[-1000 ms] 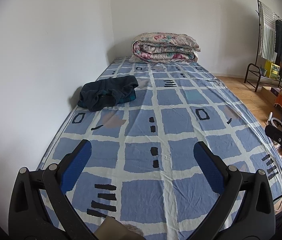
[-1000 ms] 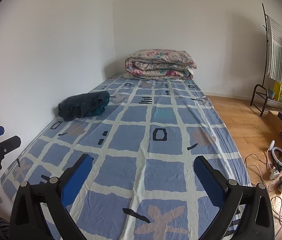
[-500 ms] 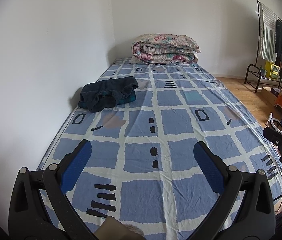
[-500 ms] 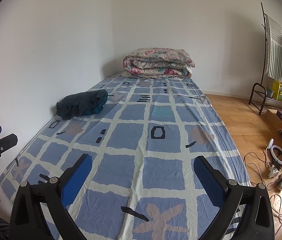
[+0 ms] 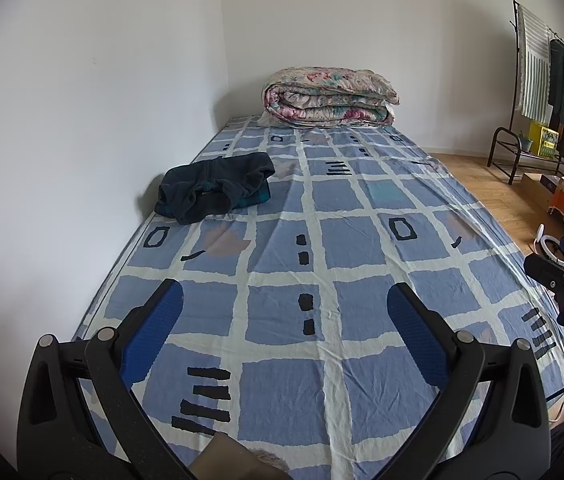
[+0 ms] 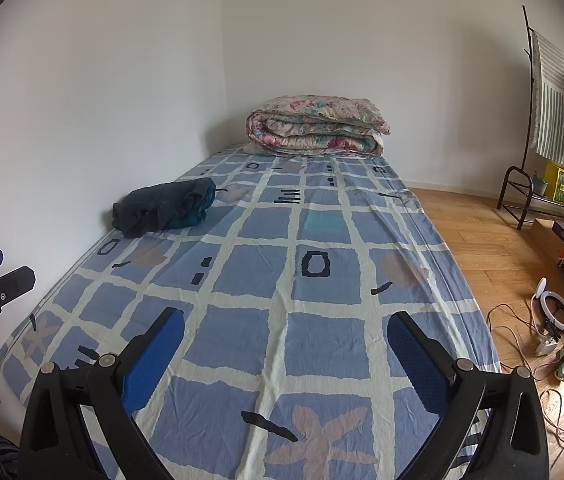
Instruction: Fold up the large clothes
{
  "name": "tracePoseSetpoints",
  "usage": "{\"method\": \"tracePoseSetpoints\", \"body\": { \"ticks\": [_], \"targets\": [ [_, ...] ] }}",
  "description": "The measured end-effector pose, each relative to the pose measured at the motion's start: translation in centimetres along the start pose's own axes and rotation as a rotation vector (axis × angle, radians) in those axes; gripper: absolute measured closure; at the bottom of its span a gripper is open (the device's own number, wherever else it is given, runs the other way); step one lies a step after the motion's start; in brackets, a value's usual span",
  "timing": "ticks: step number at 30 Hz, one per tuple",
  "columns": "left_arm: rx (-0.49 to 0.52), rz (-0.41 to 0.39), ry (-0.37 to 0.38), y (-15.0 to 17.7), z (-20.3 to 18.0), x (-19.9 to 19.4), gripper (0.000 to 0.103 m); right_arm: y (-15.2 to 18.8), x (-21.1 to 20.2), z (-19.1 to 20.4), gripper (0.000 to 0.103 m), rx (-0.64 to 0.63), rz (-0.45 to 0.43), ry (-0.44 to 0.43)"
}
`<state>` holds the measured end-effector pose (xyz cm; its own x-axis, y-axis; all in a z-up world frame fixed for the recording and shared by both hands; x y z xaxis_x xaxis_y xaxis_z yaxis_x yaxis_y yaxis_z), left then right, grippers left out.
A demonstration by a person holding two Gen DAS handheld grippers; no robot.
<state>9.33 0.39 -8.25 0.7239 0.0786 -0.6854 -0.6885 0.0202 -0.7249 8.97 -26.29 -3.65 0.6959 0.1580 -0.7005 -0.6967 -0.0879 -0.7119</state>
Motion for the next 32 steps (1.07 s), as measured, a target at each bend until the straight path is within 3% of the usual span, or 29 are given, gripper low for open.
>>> {"method": "tracePoseSetpoints", "body": {
  "ticks": [32],
  "targets": [
    [-0.002,0.01,0.004,0.56,-0.36,0.27,0.0,0.18,0.05,0.03,0.0,0.003,0.002,-0.001]
  ]
}}
Point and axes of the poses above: each gripper's, at about its wrist camera, not at the fingertips, and x roughly the way its jaws point, z to its left, y to its underside, the point moved 5 cm from there along x, roughly the way its jaws point, and after that the axes turned 10 degrees about z, right-handed, at the moved point
